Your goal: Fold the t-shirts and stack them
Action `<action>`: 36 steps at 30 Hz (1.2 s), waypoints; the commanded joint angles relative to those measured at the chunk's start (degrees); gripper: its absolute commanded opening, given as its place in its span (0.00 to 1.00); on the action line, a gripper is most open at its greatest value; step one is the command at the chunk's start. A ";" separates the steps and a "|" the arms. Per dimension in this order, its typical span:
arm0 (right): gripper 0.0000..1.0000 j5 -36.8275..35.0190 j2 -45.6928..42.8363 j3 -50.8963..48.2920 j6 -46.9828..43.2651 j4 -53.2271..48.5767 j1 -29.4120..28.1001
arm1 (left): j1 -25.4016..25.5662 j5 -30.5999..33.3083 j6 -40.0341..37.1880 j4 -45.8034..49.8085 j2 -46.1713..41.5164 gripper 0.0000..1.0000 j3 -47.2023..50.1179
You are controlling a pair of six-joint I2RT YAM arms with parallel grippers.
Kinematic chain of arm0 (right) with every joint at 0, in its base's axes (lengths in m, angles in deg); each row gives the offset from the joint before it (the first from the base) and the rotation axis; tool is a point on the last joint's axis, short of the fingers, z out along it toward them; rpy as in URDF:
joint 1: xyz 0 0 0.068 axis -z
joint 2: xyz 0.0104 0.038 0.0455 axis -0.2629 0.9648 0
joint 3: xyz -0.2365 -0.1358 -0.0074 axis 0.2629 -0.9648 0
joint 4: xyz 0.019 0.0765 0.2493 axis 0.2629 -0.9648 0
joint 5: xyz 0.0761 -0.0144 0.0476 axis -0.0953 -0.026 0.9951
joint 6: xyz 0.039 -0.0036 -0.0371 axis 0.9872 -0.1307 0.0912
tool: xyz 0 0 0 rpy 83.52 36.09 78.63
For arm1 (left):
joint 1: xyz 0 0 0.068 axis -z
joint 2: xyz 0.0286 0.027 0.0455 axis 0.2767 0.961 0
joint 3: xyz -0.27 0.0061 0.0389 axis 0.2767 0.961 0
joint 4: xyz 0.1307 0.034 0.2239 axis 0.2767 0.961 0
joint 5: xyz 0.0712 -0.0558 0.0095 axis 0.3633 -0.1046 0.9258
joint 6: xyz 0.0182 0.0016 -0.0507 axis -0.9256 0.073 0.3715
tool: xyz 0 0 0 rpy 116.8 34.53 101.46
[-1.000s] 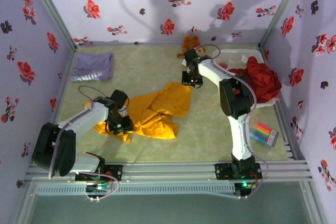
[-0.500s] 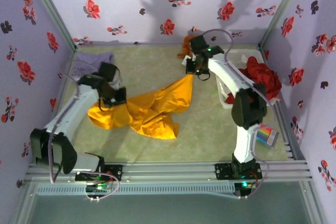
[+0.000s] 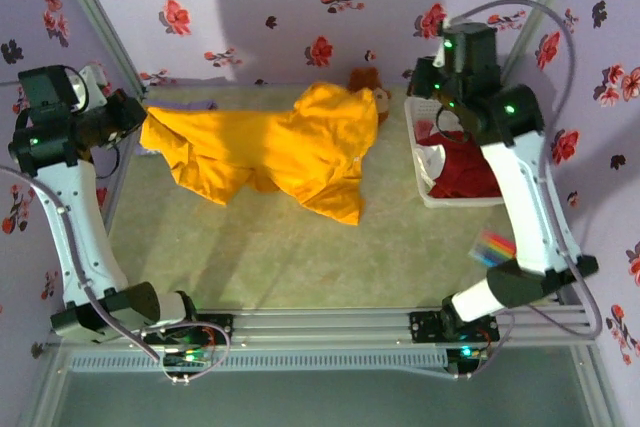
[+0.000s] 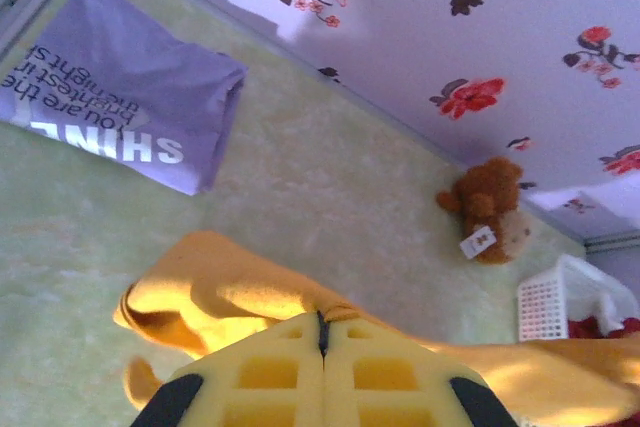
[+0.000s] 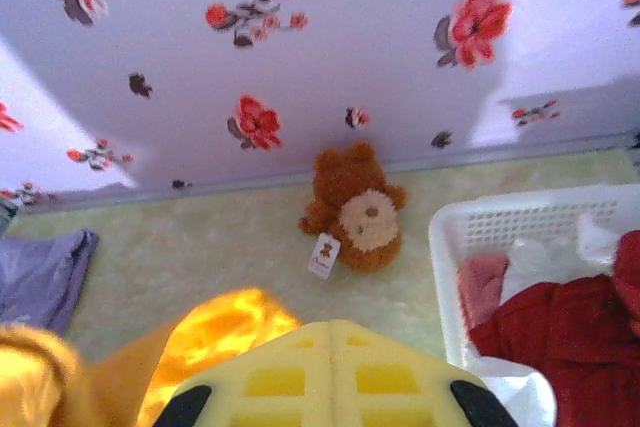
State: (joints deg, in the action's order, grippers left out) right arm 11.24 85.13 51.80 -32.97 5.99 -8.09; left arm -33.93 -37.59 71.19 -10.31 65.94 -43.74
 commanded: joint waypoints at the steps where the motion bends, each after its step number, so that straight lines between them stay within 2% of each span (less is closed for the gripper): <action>1: 0.00 -2.99 -5.13 -1.85 -0.09 -0.54 0.26 | -0.65 -8.62 5.59 -3.48 -1.85 0.00 0.80; 4: 0.00 -0.62 -7.77 -1.93 0.78 0.79 0.30 | 0.11 -11.09 9.13 -7.02 -4.45 0.00 0.95; 7: 0.00 0.09 -8.17 -2.83 2.30 -0.35 0.31 | 0.13 -10.48 9.69 -5.28 -4.28 0.00 2.51; 11: 0.00 4.48 -9.64 -13.45 6.53 2.02 0.30 | -1.46 -8.88 8.09 -2.84 -4.28 0.00 14.50; 16: 0.00 7.98 -13.08 -27.69 10.88 8.11 0.30 | -3.53 -5.29 4.70 -6.30 -2.43 0.00 28.84; 18: 0.00 8.61 -13.55 -30.95 11.86 9.02 0.30 | -2.15 -3.92 3.59 -6.73 -1.94 0.29 30.69; 20: 0.03 9.21 -13.43 -33.06 12.47 9.13 0.30 | 3.88 5.59 1.58 -5.93 -3.38 0.37 30.35; 22: 0.08 9.77 -13.01 -35.36 12.59 9.40 0.30 | 12.70 14.28 1.49 -6.21 -4.44 0.53 30.91; 23: 0.09 10.00 -12.60 -35.89 12.61 9.35 0.29 | 16.70 17.27 1.73 -5.98 -4.22 0.58 31.17; 26: 0.14 10.99 -10.98 -36.31 13.17 8.02 0.30 | 29.44 27.61 3.66 -5.42 -0.85 0.65 32.36; 30: 0.16 11.27 -10.42 -37.72 13.62 8.98 0.29 | 43.36 31.97 8.18 -7.82 6.52 0.67 33.14; 32: 0.17 11.30 -10.31 -38.33 13.73 9.07 0.32 | 49.41 34.00 8.36 -9.29 12.25 0.67 30.49; 36: 0.17 11.62 -10.35 -39.41 13.63 8.55 0.35 | 55.49 36.53 6.46 -5.42 25.38 0.67 20.65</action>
State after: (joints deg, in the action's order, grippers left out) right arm 21.91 74.57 13.42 -20.32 14.03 -8.00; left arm 19.09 -6.57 77.71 -17.72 86.01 -17.31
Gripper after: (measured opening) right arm 0.171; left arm 0.669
